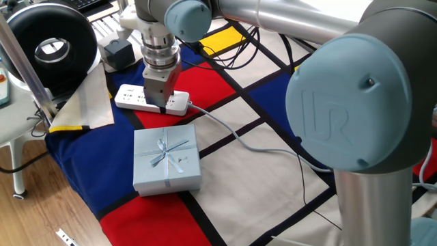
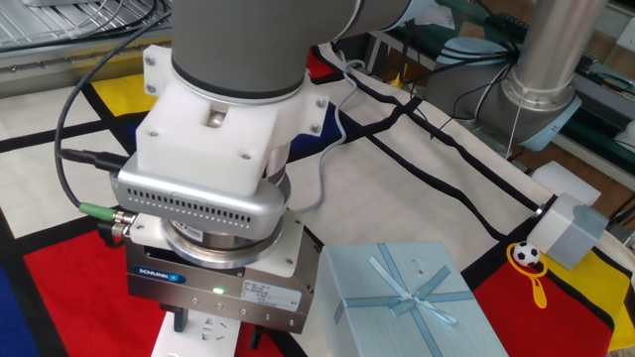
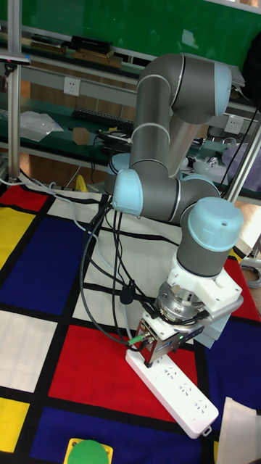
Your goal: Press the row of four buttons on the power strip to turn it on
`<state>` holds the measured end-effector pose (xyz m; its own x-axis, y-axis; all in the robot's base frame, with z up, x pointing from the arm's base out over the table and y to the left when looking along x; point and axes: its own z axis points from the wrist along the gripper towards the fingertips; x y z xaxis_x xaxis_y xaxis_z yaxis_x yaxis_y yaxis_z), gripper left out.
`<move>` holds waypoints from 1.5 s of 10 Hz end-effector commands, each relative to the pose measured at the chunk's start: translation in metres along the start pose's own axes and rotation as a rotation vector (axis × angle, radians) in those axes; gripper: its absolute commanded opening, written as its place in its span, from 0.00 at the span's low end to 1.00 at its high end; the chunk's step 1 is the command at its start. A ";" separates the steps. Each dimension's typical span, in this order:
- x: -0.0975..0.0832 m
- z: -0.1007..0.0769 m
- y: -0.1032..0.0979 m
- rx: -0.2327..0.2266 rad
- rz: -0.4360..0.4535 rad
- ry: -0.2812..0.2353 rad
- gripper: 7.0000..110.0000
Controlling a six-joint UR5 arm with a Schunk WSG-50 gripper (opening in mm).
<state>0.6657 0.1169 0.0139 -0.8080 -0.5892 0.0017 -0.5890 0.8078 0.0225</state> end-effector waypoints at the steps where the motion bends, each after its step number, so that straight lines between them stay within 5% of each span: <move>1: 0.001 -0.001 0.002 -0.012 0.006 0.001 0.57; 10: 0.002 0.002 0.004 0.000 0.018 0.020 0.57; 15: 0.002 -0.016 0.003 -0.020 0.018 0.042 0.57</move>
<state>0.6615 0.1161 0.0182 -0.8130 -0.5811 0.0379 -0.5806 0.8138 0.0233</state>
